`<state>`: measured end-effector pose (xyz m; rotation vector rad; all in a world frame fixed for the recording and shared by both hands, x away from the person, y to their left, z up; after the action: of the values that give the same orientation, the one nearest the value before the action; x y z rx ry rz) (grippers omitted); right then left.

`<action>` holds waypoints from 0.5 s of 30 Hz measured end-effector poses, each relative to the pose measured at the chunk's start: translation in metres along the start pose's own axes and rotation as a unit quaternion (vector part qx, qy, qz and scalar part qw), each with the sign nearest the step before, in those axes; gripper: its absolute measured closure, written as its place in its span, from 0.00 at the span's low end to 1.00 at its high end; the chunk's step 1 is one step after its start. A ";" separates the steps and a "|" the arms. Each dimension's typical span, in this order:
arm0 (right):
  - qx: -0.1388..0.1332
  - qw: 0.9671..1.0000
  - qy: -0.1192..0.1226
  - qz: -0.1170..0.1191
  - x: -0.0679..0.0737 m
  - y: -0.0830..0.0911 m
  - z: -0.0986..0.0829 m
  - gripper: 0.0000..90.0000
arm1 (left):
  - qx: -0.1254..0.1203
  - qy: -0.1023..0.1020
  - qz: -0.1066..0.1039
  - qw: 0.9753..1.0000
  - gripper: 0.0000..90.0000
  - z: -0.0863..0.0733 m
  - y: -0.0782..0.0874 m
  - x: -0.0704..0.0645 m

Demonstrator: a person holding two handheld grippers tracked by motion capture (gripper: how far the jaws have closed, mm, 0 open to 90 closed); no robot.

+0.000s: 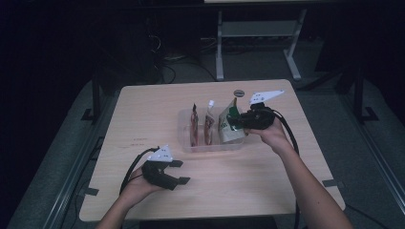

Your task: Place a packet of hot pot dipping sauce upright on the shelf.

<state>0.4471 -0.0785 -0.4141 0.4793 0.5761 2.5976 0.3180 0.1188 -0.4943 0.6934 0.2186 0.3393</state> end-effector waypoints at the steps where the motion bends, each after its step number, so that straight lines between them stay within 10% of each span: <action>1: 0.000 1.000 -0.001 -0.005 -0.001 0.001 -0.001 0.91 | 0.001 0.001 -0.001 1.000 0.34 0.000 0.000 0.000; 15: 0.009 0.999 -0.016 -0.031 0.002 0.002 -0.008 0.37 | 0.001 -0.002 -0.001 1.000 0.33 0.000 -0.001 -0.001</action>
<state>0.4414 -0.0820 -0.4193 0.4996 0.5957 2.5238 0.3177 0.1179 -0.4942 0.6960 0.2161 0.3366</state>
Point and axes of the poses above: each handheld gripper's, and its own axes: y roughly backward along the jaws, z roughly out of its top, x roughly to its left, the point moved 10 cm from there along -y, roughly forward along the jaws, and after that the axes turned 4 degrees about -y, right-handed, at the moved point
